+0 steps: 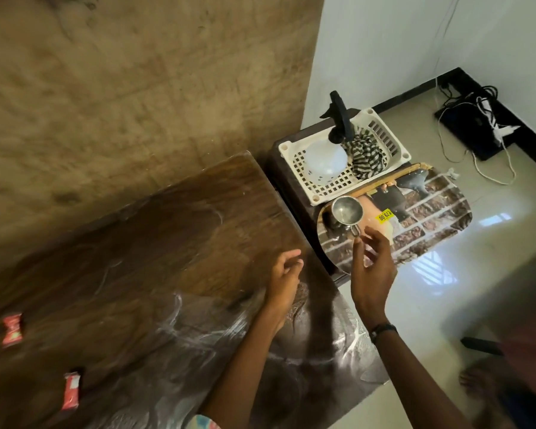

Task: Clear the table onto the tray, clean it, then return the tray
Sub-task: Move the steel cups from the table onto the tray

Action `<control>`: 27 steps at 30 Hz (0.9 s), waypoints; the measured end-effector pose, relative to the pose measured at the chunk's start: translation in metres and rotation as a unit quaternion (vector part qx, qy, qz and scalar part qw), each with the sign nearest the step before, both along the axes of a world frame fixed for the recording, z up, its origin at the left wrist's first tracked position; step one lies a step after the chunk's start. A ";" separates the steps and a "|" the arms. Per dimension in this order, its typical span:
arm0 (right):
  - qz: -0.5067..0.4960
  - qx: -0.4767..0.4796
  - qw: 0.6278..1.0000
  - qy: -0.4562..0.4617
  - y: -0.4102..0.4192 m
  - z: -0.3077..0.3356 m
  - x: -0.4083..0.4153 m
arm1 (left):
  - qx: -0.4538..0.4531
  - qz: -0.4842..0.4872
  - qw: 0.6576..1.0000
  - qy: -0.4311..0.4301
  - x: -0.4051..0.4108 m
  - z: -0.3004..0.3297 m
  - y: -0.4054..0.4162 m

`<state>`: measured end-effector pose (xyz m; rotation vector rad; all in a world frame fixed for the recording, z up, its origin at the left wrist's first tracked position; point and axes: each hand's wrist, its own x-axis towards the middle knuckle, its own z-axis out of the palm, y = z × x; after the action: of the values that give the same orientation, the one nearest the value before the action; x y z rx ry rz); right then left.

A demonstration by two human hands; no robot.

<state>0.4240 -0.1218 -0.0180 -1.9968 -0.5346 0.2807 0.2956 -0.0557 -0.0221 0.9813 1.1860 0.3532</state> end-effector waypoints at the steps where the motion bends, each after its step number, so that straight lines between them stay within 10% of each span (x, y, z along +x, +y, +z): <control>1: 0.027 0.000 1.000 -0.013 0.003 0.004 -0.012 | 0.023 0.015 1.000 0.000 -0.008 0.003 0.002; 13: 0.376 -0.007 0.926 -0.016 0.064 0.033 -0.240 | 0.199 0.217 0.954 0.063 -0.220 0.030 0.021; 27: 0.601 -0.066 0.796 0.030 0.121 -0.007 -0.548 | 0.171 0.384 0.891 0.174 -0.558 0.030 0.013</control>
<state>-0.1244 -0.0003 -0.0247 -1.4856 -1.7406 1.1628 -0.2627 -0.0423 0.0080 0.8524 1.8725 1.0793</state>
